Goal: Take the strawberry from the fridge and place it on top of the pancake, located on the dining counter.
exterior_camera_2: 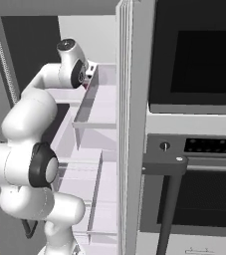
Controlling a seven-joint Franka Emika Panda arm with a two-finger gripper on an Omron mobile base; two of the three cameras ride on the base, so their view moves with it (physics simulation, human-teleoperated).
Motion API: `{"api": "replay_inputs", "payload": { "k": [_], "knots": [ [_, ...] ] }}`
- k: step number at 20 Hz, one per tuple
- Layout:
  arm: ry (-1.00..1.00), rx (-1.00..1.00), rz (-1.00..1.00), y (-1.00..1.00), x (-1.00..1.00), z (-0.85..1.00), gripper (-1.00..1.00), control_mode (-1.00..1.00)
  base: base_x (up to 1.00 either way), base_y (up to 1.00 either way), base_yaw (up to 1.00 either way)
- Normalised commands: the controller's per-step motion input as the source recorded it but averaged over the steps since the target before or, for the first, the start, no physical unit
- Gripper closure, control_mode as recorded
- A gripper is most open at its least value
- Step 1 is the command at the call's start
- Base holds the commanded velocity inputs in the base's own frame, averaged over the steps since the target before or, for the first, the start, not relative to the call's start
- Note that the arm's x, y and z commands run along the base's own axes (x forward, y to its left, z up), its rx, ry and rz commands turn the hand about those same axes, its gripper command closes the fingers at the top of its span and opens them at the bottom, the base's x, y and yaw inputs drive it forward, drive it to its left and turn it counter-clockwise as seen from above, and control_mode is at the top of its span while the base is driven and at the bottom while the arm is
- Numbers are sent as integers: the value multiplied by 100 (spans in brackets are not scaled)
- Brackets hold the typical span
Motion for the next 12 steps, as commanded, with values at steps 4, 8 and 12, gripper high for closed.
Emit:
{"api": "replay_inputs", "payload": {
  "k": [4,8,12],
  "knots": [
    [-27,16,3,0,-48,-17,100,-100,0,0,0],
    [-2,0,0,0,-79,12,100,-100,0,0,0],
    [-3,-1,0,1,-100,39,100,-100,0,0,0]
  ]
}}
